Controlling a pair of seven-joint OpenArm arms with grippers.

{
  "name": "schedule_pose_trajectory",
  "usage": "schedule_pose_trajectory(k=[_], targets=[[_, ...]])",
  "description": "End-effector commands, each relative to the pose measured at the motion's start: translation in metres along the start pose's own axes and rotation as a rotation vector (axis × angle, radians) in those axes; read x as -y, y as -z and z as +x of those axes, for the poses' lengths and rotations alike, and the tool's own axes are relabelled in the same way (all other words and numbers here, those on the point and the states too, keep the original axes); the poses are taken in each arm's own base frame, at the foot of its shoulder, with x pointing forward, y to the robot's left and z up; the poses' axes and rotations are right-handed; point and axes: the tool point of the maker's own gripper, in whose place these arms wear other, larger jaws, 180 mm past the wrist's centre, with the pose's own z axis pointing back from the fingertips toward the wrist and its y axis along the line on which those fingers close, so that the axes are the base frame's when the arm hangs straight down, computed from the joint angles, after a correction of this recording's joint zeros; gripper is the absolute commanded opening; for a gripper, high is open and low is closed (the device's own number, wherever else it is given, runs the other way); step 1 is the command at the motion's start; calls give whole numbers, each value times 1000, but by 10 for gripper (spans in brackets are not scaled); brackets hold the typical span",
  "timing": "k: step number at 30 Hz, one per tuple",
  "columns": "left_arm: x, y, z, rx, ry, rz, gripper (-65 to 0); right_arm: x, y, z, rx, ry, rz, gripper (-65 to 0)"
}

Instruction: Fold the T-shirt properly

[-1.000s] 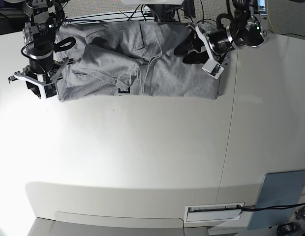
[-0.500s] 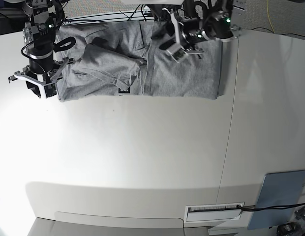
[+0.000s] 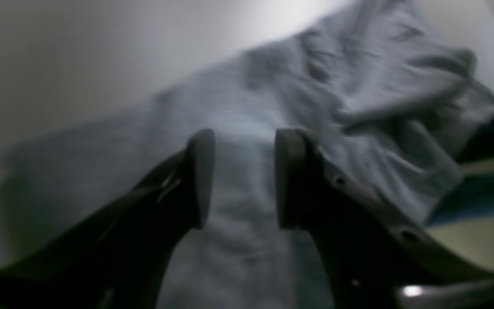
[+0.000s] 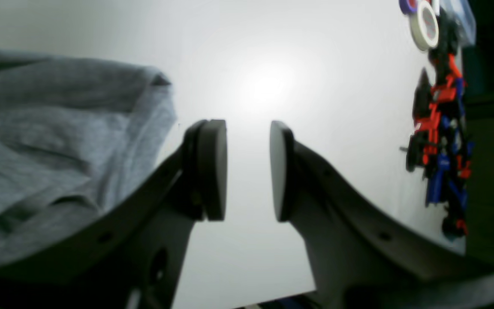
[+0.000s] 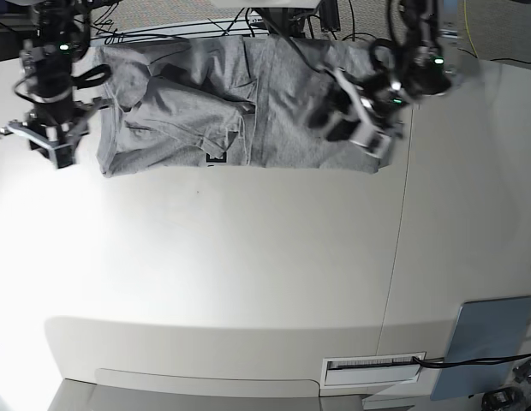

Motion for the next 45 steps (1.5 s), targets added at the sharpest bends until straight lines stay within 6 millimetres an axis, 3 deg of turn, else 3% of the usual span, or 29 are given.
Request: schedule_pose_trajectory(k=[1,4,8,13,20,22,25,27,33,39,45], targets=[[-5,-8,13,58,-1,13,-409,18,-2,12,59,12,-40,-475],[-29,-24,20,99,-32,81,-409,35,3,8,84,111,-19,-475],[-47,-38,24,129,-54,136,-409,28,19,-21,26,222,112,-475],[-48,-38,24,130,-54,140,-409,17,38,-59,-79,289,181,-475],[-48,-38,24,130,-55,140,-409,9,32,-90,-259,277,206,-475],[-48,-38,24,130,-55,139,-409,2,30,-91,-268,250,249,-447],[-47,-38,24,130,-55,139,-409,-10,27,-87,-254,269,316,-319],[-47,-38,23,127,-55,139,-409,-17,26,-81,-235,304,359,-270],[-47,-38,23,124,-56,139,-409,-36,16,-87,-285,281,474,-259],[-47,-38,23,124,-56,139,-409,-33,21,-80,-237,333,454,-259],[-47,-38,22,121,-56,139,-409,-36,39,-108,-320,435,473,-259]])
